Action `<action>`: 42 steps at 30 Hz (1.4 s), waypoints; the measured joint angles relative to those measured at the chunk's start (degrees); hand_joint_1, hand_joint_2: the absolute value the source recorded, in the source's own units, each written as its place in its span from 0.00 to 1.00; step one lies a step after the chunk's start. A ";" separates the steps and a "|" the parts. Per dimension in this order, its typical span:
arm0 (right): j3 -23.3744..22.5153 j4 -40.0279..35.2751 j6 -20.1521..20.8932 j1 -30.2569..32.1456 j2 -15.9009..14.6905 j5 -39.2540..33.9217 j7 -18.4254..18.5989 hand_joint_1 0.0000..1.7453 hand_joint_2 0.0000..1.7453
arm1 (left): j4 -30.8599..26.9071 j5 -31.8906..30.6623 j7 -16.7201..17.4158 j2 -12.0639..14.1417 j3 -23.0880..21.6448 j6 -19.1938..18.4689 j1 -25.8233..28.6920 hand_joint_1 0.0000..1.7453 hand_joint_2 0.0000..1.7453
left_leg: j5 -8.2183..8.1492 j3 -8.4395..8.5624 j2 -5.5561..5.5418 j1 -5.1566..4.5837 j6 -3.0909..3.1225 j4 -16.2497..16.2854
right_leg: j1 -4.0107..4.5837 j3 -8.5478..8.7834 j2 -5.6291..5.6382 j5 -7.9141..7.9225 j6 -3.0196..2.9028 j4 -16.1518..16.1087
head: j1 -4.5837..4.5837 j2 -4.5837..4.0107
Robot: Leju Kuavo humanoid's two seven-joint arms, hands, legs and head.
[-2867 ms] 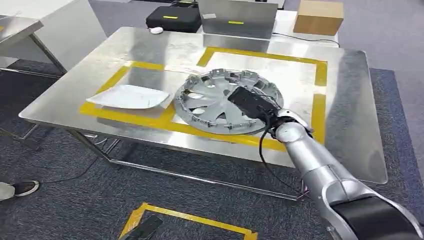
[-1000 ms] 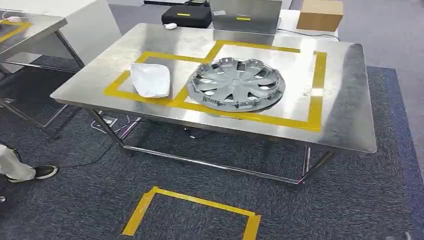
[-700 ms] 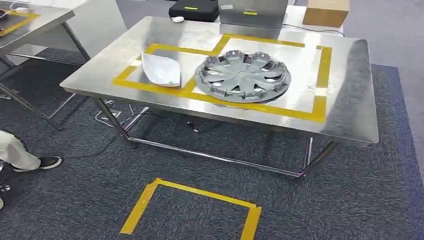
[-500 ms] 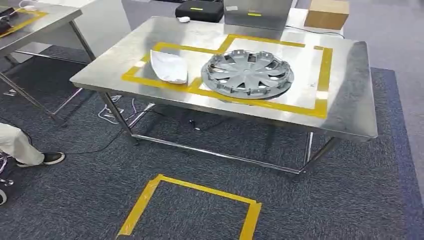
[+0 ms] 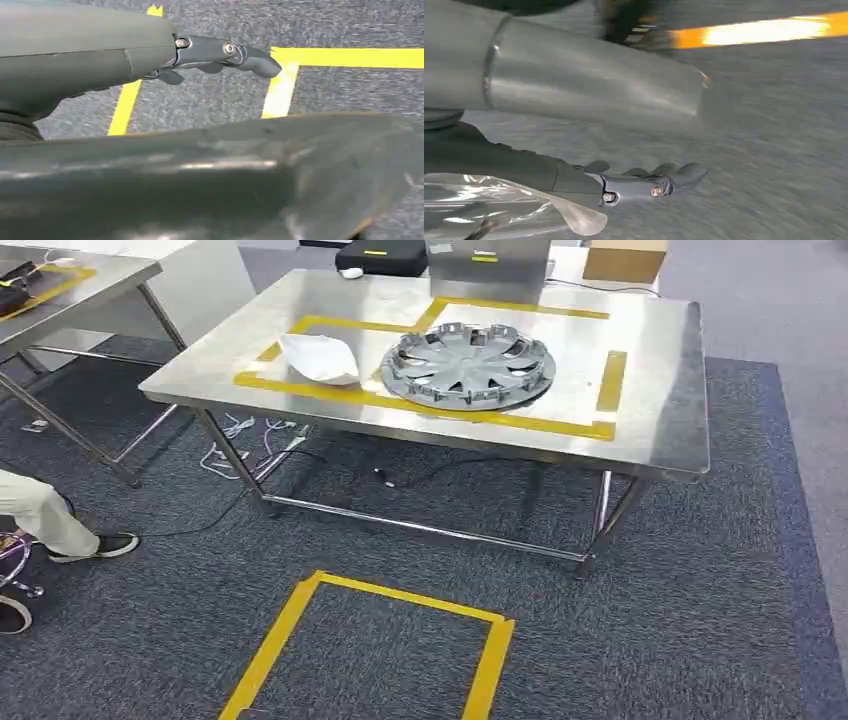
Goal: Take the parts from the cabinet and place them on the table.
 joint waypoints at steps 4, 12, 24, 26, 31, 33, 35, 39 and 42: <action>0.09 3.95 -0.57 -0.41 -1.14 3.30 3.62 0.00 0.00 | 0.00 -0.57 0.35 0.15 0.02 0.00 0.08 0.00 0.00 | 3.66 6.17 -0.02 -0.04 0.58 -4.97 | 0.29 -1.30 -0.13 1.11 0.24 0.20 | -0.04 0.00; 1.66 7.95 0.48 -1.24 -2.60 7.84 7.49 0.00 0.00 | 0.00 -2.05 1.11 0.48 0.00 0.13 -0.06 0.00 0.00 | 6.54 11.79 0.19 -0.10 3.35 -17.68 | 0.46 -3.10 0.21 0.99 2.37 1.43 | 0.13 0.00; 3.08 10.07 1.36 -1.45 -4.04 9.32 8.30 0.00 0.00 | 0.00 -2.38 1.11 0.46 0.00 0.37 -0.54 0.00 0.00 | 7.60 9.19 -0.71 -0.58 2.35 -16.34 | 0.16 -2.74 2.00 1.65 1.99 0.96 | 0.15 0.00; 3.21 10.22 1.36 -1.40 -4.11 9.59 8.45 0.00 0.00 | 0.00 -2.45 1.11 0.48 0.00 0.48 -0.39 0.00 0.00 | 7.72 8.82 -1.05 -0.49 1.77 -16.03 | -0.12 -2.57 1.46 2.25 1.04 0.69 | 0.09 0.00; 3.45 10.55 1.38 -1.43 -4.13 9.83 8.45 0.00 0.00 | 0.00 -2.51 1.11 0.50 0.00 0.66 -0.38 0.00 0.00 | -1.98 1.66 -0.84 -0.19 0.52 1.60 | 0.01 -3.34 -0.41 2.62 0.40 0.87 | -0.44 0.00; 3.45 10.59 1.38 -1.46 -4.17 9.83 8.45 0.00 0.00 | 0.00 -2.51 1.11 0.50 0.02 0.66 -0.11 0.00 0.00 | -0.27 2.30 -0.81 -0.18 0.64 1.16 | 0.02 -3.44 -1.10 2.59 0.42 1.08 | -0.46 0.02; 3.48 10.66 1.38 -1.56 -4.19 9.85 8.45 0.00 0.00 | 0.00 -2.51 1.11 0.55 0.02 0.70 -0.11 0.00 0.00 | 4.84 6.90 -0.23 -0.20 1.11 -8.32 | 0.03 -3.24 -1.74 2.48 0.51 1.13 | -0.46 0.00; 3.50 10.75 1.38 -1.60 -4.19 9.85 8.45 0.00 0.00 | 0.00 -2.53 1.11 0.57 0.00 0.72 -0.29 0.00 0.00 | 6.13 10.21 3.25 -0.90 1.81 -15.55 | 0.48 -3.20 -2.33 2.23 0.94 1.29 | -0.44 0.00; 3.50 10.75 1.38 -1.60 -4.19 9.85 8.45 0.00 0.00 | 0.00 -2.53 1.11 0.57 0.00 0.72 -0.31 0.00 0.00 | 6.12 10.20 3.26 -0.94 1.82 -15.64 | 0.51 -3.20 -2.34 2.22 0.96 1.31 | -0.44 0.00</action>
